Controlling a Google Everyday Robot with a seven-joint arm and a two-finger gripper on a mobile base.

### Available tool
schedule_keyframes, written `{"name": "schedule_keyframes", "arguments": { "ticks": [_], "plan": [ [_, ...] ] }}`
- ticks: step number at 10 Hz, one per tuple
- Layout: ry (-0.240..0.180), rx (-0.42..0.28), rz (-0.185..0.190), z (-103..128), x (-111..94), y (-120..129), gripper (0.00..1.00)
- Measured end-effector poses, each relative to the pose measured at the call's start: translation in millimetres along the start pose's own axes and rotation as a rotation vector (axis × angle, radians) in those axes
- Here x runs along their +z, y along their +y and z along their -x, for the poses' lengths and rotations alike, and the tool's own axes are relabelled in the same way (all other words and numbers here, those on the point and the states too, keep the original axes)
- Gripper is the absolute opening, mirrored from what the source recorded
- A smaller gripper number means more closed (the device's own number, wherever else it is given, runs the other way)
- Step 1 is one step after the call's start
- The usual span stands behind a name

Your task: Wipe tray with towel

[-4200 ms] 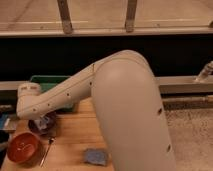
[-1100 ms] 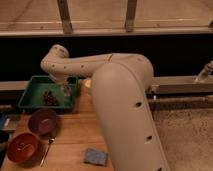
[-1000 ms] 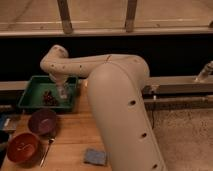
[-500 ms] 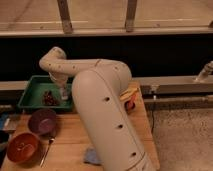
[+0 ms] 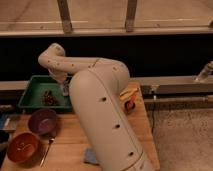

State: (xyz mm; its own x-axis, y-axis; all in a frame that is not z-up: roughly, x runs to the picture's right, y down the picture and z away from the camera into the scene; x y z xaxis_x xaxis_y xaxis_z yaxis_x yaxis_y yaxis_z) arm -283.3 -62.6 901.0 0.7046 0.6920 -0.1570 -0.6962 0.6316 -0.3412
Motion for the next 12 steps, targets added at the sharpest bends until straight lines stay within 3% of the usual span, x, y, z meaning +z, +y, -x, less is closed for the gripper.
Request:
{"name": "schedule_keyframes", "arguments": {
  "ticks": [4, 9, 12],
  "plan": [
    [-0.007, -0.069, 0.024, 13, 6, 20, 0.0],
    [0.081, -0.039, 0.066, -41, 20, 24, 0.0],
    [0.088, -0.026, 0.07, -49, 20, 23, 0.0]
  ]
}}
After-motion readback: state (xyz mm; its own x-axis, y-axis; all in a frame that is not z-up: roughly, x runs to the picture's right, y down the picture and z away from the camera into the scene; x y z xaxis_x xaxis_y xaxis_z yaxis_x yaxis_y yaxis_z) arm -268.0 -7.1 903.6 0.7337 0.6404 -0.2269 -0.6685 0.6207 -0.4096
